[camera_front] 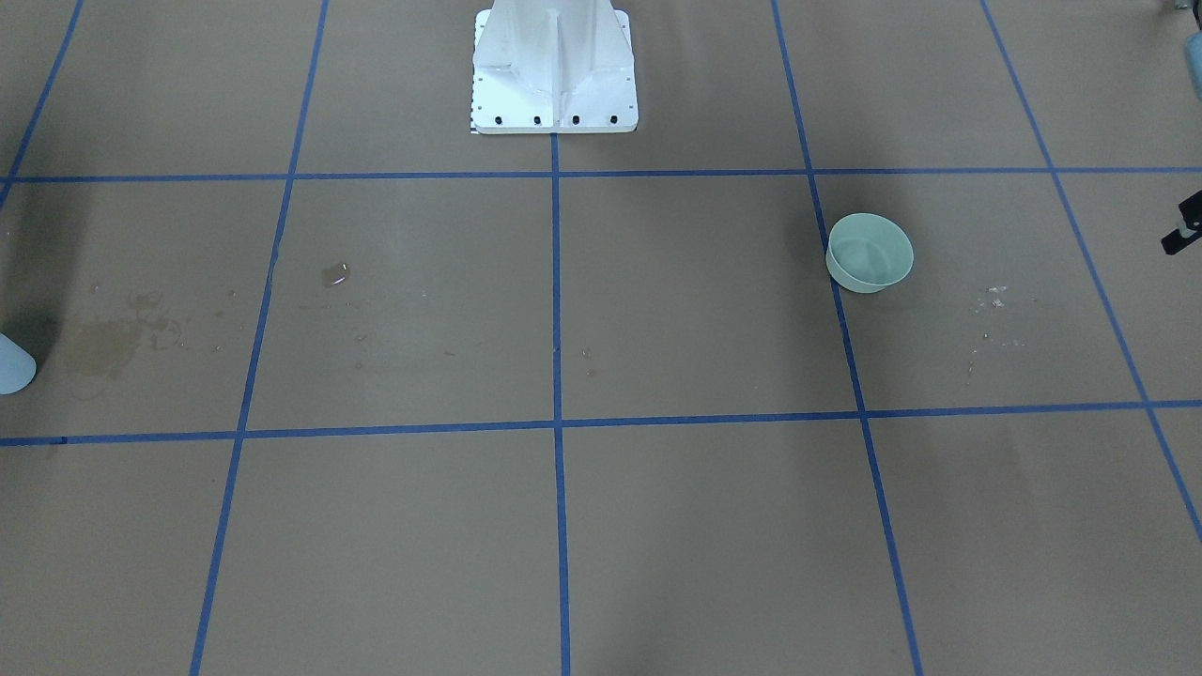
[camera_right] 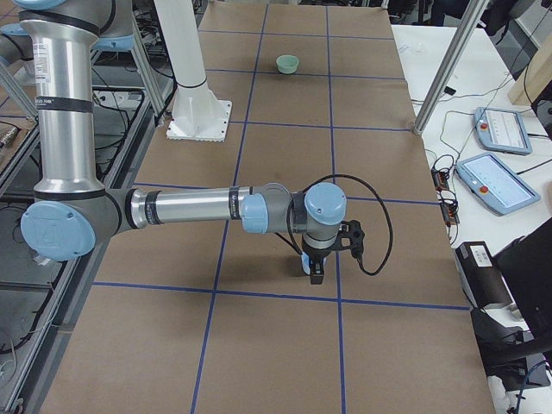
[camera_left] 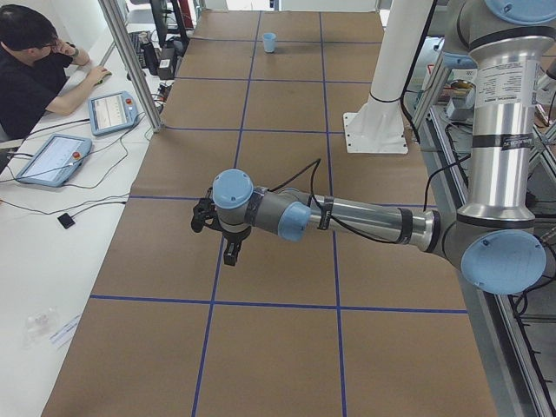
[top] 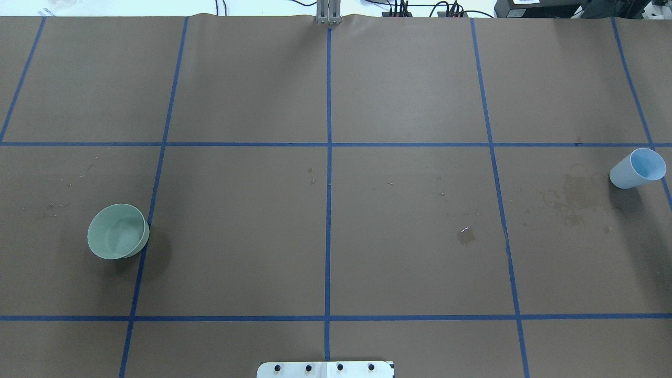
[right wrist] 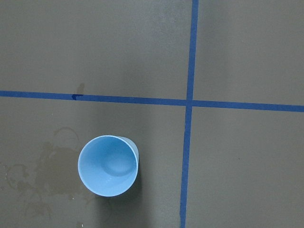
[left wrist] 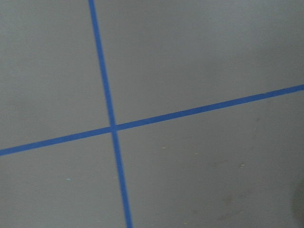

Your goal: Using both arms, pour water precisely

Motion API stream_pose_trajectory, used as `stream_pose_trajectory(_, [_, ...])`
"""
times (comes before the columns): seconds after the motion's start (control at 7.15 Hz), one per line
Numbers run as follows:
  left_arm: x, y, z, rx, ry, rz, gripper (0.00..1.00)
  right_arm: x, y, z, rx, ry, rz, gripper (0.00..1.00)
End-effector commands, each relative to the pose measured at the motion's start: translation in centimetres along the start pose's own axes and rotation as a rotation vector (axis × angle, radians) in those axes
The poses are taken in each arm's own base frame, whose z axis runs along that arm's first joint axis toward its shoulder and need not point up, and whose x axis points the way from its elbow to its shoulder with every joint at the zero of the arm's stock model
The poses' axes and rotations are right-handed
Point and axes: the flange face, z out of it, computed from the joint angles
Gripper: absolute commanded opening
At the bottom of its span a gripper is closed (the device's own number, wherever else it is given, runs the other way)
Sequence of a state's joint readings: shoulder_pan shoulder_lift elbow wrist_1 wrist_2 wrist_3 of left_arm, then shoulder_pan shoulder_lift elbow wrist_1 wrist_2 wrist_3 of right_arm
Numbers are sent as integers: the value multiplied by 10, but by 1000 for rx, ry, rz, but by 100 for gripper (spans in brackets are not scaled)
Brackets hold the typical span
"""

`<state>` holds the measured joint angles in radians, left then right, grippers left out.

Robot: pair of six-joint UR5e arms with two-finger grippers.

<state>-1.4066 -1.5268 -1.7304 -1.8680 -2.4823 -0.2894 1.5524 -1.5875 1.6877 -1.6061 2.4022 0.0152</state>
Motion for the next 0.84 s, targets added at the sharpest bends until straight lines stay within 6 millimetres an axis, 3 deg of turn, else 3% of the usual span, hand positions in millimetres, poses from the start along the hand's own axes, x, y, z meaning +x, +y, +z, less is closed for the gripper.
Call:
stream_pose_trajectory(0.0, [47, 39, 68, 58, -18, -76, 99, 1, 1, 1, -1, 0, 0, 99])
stream_pose_trajectory(0.14, [81, 54, 89, 36, 3, -113, 99, 1, 2, 1, -2, 0, 1, 99])
stream_pose_trajectory(0.42, [170, 83, 118, -10, 33, -194, 99, 3, 3, 3, -5, 2, 3, 99])
stream_pose_trajectory(0.7, [190, 101, 144, -32, 8, -206, 99, 6, 4, 5, -11, 2, 7, 99])
